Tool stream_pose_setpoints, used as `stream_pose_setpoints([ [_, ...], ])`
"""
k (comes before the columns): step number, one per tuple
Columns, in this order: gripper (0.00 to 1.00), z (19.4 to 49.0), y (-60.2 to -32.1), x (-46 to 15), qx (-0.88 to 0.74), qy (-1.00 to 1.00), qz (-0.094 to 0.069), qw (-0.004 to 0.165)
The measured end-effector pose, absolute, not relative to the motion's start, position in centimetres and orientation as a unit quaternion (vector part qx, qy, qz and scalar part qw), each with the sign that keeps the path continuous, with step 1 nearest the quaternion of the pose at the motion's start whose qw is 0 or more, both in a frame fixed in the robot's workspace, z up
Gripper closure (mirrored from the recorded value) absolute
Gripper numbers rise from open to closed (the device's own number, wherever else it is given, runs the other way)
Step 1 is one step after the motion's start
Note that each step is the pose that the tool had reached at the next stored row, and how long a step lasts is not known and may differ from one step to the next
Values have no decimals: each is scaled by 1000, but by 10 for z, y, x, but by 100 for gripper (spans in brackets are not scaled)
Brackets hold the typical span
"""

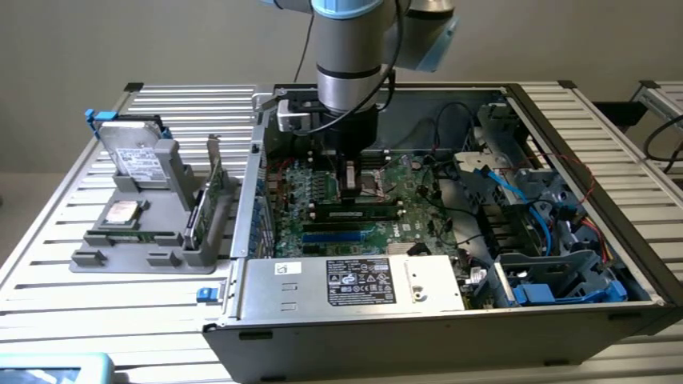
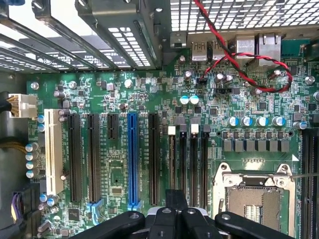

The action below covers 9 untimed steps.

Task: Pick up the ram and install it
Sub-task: 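Press down the ram until it locks into place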

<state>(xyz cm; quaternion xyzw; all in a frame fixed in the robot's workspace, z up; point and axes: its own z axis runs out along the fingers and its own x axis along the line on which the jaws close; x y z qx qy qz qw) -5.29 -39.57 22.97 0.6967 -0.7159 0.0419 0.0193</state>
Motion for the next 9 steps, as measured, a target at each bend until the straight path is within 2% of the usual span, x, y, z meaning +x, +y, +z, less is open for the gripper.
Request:
stream_pose_setpoints([
  [9, 89, 224, -396, -53, 697, -716, 42, 20],
])
